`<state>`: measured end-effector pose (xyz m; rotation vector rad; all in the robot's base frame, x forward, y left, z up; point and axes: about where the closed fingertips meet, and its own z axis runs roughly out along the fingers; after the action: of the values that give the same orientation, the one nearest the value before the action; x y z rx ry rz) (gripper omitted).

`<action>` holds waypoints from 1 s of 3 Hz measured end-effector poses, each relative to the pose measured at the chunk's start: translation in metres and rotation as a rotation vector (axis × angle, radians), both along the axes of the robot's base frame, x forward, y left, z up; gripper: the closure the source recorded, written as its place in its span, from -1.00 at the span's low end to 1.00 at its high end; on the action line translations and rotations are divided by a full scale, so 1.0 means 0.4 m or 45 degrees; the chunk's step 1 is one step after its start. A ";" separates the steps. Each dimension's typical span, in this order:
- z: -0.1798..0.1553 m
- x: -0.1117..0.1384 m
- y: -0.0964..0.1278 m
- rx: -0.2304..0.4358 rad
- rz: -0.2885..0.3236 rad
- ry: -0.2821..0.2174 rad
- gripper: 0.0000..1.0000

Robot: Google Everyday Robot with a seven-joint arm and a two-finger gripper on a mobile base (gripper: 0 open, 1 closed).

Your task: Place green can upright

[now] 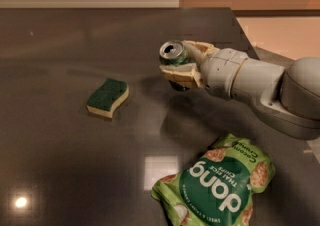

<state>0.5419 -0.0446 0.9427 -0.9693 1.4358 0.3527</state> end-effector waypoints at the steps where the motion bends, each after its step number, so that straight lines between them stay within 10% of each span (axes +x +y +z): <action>1: 0.006 -0.001 0.003 0.037 -0.009 0.033 1.00; 3: 0.003 0.018 -0.011 0.241 -0.058 0.204 1.00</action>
Offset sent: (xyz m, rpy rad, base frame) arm 0.0090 -0.0128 -0.0035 0.2365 0.1957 -0.0682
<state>0.5492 -0.0491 0.9439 -0.7677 1.5358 0.5324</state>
